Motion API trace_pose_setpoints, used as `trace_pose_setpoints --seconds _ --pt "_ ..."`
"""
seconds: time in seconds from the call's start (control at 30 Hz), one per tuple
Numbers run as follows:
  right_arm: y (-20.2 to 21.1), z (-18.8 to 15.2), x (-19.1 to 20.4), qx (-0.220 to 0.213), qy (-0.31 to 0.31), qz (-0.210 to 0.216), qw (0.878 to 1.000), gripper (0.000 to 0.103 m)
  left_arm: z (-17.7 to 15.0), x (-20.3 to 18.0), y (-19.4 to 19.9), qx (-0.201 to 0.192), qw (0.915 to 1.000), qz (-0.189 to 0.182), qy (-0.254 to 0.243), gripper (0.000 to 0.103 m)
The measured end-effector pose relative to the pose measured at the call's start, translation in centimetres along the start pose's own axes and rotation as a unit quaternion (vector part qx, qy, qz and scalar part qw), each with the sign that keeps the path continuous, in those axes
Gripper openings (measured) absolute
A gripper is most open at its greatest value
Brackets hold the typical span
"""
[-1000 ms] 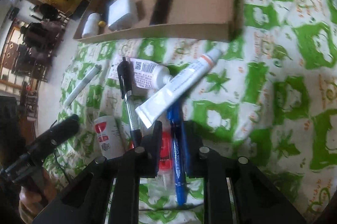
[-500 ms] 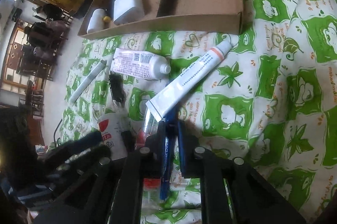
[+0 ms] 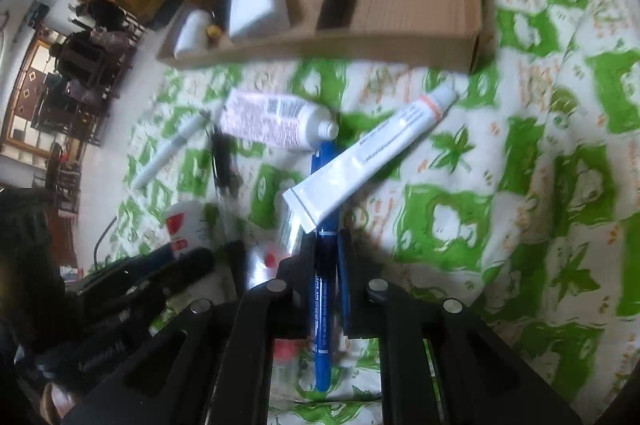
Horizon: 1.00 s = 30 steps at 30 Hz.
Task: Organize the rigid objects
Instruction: 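Grasp the white red-capped bottle with left tool while right tool grasps the blue pen, then lift the white bottle and blue pen and carry them toward the tray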
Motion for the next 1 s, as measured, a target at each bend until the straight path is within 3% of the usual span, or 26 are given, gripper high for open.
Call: trace_pose_setpoints --seconds 0.23,0.33,0.5,0.73,1.0 --pt "-1.2 -0.5 0.3 0.023 0.015 -0.021 0.999 0.009 -0.3 0.3 -1.8 0.018 0.9998 0.01 0.006 0.034" --pt "-1.1 -0.6 0.2 0.023 0.015 -0.022 0.999 0.009 -0.2 0.2 -1.6 0.003 0.9999 0.006 0.009 0.032" --pt "0.0 -0.6 1.6 -0.005 0.041 0.005 0.999 0.009 -0.1 -0.2 -0.2 -0.034 0.9993 -0.013 0.01 0.028" --pt "1.7 -0.8 3.4 -0.052 0.083 0.028 0.995 0.009 -0.6 0.2 1.1 -0.051 0.9977 -0.037 0.021 0.028" --pt "1.9 -0.7 4.1 -0.062 0.081 0.029 0.994 0.009 -1.0 0.8 2.2 -0.061 0.9963 -0.053 0.032 0.027"
Point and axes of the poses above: each gripper's, at about its wrist camera, not at the fingertips, and y roughly against the way its jaws point, x to its left, z to its top, the point moved 5 cm from there along -y, roughly the way its jaws point, and after that the axes turned 1 degree about z, right-handed, at the moved point
